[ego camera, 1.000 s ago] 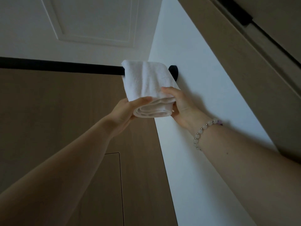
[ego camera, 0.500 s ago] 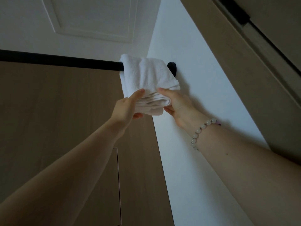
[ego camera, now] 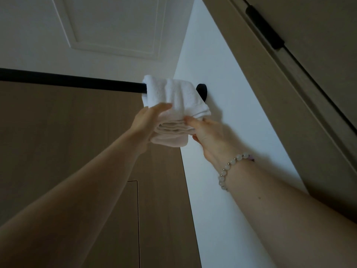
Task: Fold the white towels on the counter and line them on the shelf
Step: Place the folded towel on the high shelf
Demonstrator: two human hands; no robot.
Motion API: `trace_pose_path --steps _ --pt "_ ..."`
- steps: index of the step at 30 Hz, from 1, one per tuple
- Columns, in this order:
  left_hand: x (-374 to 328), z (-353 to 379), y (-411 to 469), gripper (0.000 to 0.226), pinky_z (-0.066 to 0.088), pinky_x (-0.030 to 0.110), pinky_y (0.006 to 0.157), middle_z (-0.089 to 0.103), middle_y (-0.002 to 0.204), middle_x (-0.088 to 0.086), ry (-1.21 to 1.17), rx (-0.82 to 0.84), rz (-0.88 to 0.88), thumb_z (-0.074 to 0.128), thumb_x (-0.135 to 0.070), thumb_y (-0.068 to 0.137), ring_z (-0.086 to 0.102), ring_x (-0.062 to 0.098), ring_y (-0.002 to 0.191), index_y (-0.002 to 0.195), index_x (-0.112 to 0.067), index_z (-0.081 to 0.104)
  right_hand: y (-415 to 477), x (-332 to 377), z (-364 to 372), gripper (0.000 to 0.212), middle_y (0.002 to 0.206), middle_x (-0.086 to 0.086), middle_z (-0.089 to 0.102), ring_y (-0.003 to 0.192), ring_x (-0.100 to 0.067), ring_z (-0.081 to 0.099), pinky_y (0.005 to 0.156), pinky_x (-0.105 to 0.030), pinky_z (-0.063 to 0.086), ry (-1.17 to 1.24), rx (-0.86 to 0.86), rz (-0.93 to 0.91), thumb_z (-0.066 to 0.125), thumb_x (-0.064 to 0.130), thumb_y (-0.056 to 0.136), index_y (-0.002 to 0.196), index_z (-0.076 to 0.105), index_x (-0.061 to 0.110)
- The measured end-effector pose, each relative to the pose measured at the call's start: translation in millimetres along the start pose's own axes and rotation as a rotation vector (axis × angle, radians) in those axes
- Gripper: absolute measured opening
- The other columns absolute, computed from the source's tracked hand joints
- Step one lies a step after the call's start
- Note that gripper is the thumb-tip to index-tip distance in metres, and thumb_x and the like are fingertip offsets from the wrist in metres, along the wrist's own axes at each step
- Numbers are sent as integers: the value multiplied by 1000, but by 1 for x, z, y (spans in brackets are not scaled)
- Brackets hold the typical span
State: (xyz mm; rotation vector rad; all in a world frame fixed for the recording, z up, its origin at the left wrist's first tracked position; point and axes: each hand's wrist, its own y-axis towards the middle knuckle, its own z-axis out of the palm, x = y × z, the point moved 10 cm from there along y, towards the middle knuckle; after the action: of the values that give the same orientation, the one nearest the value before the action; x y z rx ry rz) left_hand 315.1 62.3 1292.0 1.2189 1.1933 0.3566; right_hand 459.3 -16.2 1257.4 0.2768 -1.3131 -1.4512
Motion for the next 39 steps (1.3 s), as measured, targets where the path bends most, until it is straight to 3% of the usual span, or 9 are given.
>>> trace_pose_path --steps 3,8,14,21,25,30,34,36,39 --pt "3 14 2 41 53 35 87 71 106 10 -42 171 -103 65 -35 84 69 23 96 113 -6 63 -1 -4 2 17 80 1 66 90 -17 62 85 -30 47 11 4 21 74 22 76 66 62 20" --pt "7 8 -3 24 56 28 74 69 96 7 -121 88 -131 65 -15 85 68 21 87 107 -5 60 2 -13 8 15 103 3 63 101 -12 57 94 -30 42 51 94 117 67 38 80 85 61 26" --pt "12 11 -8 13 55 26 65 70 85 6 -238 119 -149 65 -15 84 68 18 76 93 -7 62 5 -8 34 64 116 -14 66 98 -30 67 72 -40 56 402 324 208 61 59 75 120 60 13" --pt "20 12 -6 40 53 21 54 66 99 6 -241 83 -126 66 -23 83 66 18 82 118 -7 57 10 -13 18 21 85 2 67 75 -15 59 60 -25 41 210 196 241 59 39 82 90 62 20" --pt "23 10 -3 48 55 25 62 65 115 9 -248 55 -113 69 -25 80 66 22 98 124 -10 54 8 -20 10 29 93 7 67 92 -13 58 73 -30 38 57 178 248 57 47 82 99 63 24" --pt "30 9 -9 38 52 22 56 65 104 2 -225 -32 -37 66 -27 83 65 15 87 118 -17 54 -3 -15 10 44 124 4 59 118 -14 50 96 -36 31 22 122 166 57 46 87 123 58 20" --pt "27 6 -17 34 56 27 65 66 104 2 -263 -87 10 64 -25 85 67 17 90 117 -19 54 -6 -9 -4 24 79 8 57 81 -12 54 78 -26 41 -9 -23 97 64 41 84 73 56 22" --pt "21 5 -21 30 57 26 66 66 103 2 -250 -90 17 64 -24 86 67 16 88 113 -19 54 -8 -7 -6 29 68 7 52 65 -8 48 66 -22 40 -14 -59 79 66 40 83 64 52 23" --pt "15 5 -27 28 57 26 65 65 101 0 -220 -102 28 65 -25 86 66 13 84 111 -22 53 -13 -1 -9 30 67 8 54 73 -12 54 73 -24 41 -17 -95 60 67 38 83 62 54 21"
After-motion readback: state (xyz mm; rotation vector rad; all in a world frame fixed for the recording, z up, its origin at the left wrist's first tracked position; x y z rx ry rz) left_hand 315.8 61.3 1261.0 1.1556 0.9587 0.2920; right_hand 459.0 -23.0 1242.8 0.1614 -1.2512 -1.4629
